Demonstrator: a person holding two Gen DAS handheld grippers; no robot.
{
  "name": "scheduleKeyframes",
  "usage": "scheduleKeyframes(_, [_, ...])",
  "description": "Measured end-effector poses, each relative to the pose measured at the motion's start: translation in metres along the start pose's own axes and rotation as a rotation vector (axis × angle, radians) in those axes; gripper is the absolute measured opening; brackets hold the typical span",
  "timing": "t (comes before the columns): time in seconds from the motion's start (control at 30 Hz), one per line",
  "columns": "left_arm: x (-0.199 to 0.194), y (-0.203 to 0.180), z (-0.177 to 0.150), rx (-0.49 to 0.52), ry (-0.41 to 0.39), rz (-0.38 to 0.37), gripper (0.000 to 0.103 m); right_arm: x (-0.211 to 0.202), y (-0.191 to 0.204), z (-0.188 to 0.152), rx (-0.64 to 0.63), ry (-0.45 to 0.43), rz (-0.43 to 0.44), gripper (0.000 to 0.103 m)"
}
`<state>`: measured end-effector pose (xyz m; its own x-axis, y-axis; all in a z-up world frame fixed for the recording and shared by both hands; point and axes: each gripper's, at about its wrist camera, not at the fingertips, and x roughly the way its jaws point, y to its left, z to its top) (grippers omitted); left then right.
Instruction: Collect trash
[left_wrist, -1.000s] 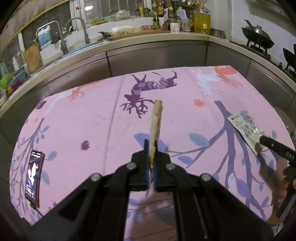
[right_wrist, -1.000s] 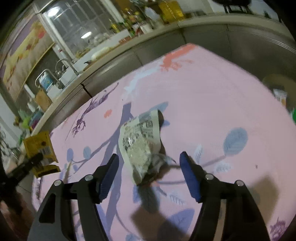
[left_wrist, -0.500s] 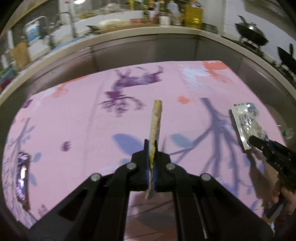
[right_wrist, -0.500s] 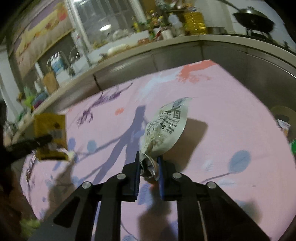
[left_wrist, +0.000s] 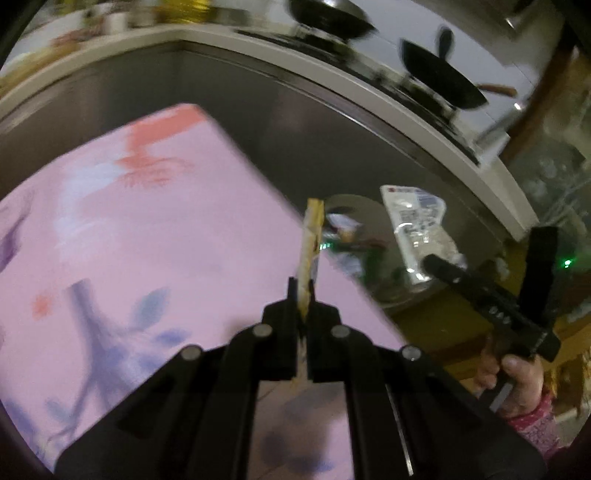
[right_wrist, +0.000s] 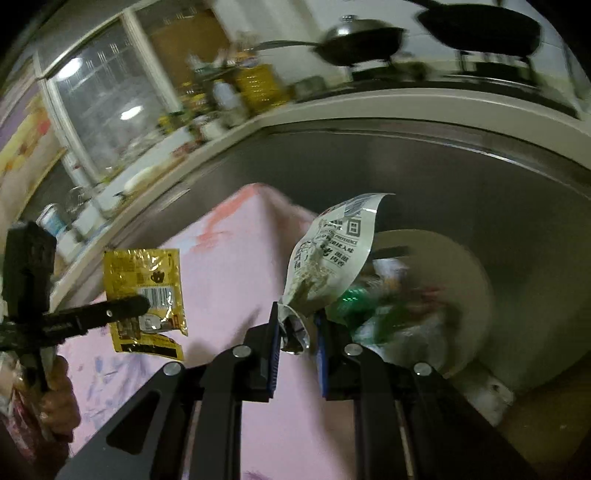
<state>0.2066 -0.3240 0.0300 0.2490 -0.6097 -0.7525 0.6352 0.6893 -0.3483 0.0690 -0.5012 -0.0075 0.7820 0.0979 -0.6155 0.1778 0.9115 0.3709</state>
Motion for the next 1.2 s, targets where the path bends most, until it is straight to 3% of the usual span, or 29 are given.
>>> scheduleKeyframes(0.13, [0.057, -0.032, 0.032, 0.015, 0.075, -0.082, 0.003, 0.010, -0.048, 0.006, 0.012, 0.053, -0.069, 0.014])
scheduleKeyframes(0.23, [0.093, -0.052, 0.046, 0.042, 0.118, -0.092, 0.003, 0.020, -0.069, 0.008, 0.021, 0.085, -0.081, 0.014])
scheduleKeyframes(0.3, [0.121, -0.063, 0.052, 0.051, 0.153, -0.079, 0.003, 0.026, -0.079, 0.010, 0.040, 0.105, -0.064, 0.014])
scheduleKeyframes(0.4, [0.154, -0.068, 0.058, 0.044, 0.219, -0.052, 0.006, 0.041, -0.091, 0.017, 0.115, 0.163, 0.028, 0.017])
scheduleKeyframes(0.47, [0.172, -0.067, 0.058, 0.022, 0.280, -0.042, 0.042, 0.048, -0.095, 0.020, 0.151, 0.196, 0.049, 0.024])
scheduleKeyframes(0.5, [0.181, -0.065, 0.058, 0.002, 0.295, -0.025, 0.048, 0.052, -0.097, 0.021, 0.173, 0.219, 0.058, 0.030])
scheduleKeyframes(0.53, [0.182, -0.064, 0.058, -0.003, 0.287, -0.013, 0.050, 0.056, -0.101, 0.022, 0.199, 0.239, 0.072, 0.045])
scheduleKeyframes(0.57, [0.183, -0.063, 0.058, -0.003, 0.283, -0.007, 0.050, 0.057, -0.103, 0.023, 0.217, 0.241, 0.075, 0.058])
scheduleKeyframes(0.63, [0.181, -0.063, 0.059, -0.001, 0.281, -0.016, 0.051, 0.054, -0.103, 0.025, 0.221, 0.226, 0.072, 0.064])
scheduleKeyframes(0.8, [0.157, -0.063, 0.063, 0.014, 0.215, -0.017, 0.056, 0.031, -0.097, 0.031, 0.218, 0.148, 0.070, 0.064])
scheduleKeyframes(0.97, [0.110, -0.064, 0.062, 0.034, 0.116, -0.032, 0.056, -0.011, -0.073, 0.032, 0.171, 0.005, 0.030, 0.064])
scheduleKeyframes(1.1, [0.061, -0.064, 0.042, 0.098, 0.000, 0.047, 0.056, -0.047, -0.050, 0.016, 0.199, -0.126, 0.018, 0.064])
scheduleKeyframes(1.2, [0.027, -0.069, 0.017, 0.162, -0.093, 0.188, 0.064, -0.069, -0.029, -0.008, 0.219, -0.218, -0.010, 0.065])
